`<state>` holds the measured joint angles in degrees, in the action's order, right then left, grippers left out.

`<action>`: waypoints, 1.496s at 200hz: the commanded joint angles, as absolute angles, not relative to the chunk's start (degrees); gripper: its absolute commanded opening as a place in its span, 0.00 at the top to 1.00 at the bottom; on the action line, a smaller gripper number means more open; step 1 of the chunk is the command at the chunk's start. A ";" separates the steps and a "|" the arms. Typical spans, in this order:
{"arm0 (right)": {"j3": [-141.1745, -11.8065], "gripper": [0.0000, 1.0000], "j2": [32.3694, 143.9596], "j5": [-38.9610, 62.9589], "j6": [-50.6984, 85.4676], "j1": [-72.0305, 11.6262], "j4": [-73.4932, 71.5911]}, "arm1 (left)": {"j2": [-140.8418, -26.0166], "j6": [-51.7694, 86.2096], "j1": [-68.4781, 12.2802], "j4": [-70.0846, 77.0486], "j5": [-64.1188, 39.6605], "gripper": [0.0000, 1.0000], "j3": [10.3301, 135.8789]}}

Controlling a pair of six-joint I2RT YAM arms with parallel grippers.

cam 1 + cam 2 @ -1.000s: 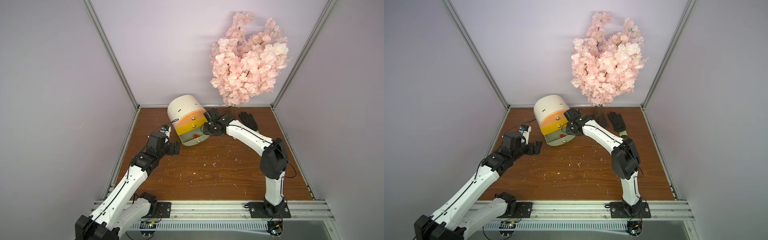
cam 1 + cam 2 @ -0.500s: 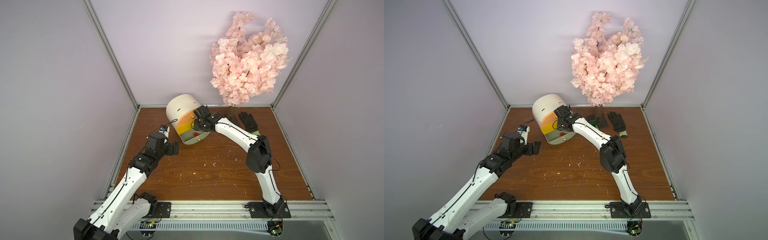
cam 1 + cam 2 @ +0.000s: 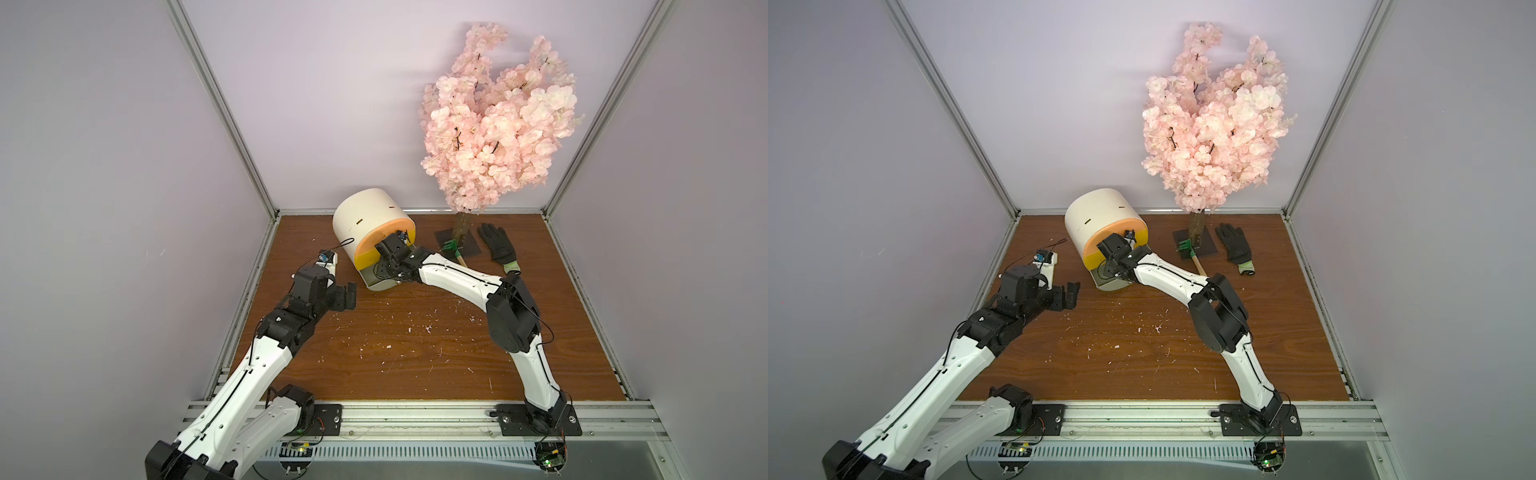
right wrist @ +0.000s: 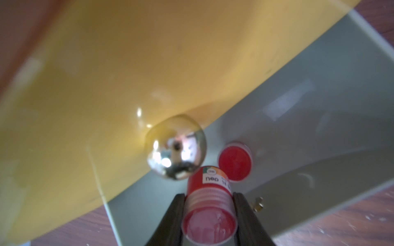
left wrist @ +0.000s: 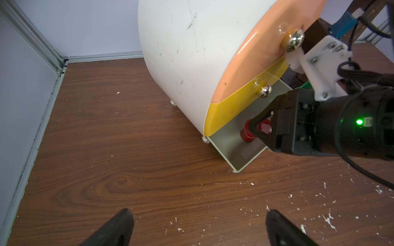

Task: Put the paint cans in the drawer according to color
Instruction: Place the paint can in the drawer.

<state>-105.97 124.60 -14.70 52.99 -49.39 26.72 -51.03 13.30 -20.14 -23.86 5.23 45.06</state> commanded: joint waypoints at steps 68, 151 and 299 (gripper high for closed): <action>-108.44 0.58 124.53 -13.77 56.69 -49.40 27.81 | -50.18 13.27 -19.42 -24.30 5.93 0.00 44.33; -111.69 0.55 124.65 -14.49 56.36 -49.42 29.88 | -49.77 13.16 -19.43 -24.53 6.50 0.00 44.43; -72.49 0.48 97.23 -1.59 43.19 -49.34 10.02 | -73.84 13.67 -17.21 -15.32 -2.52 0.47 70.91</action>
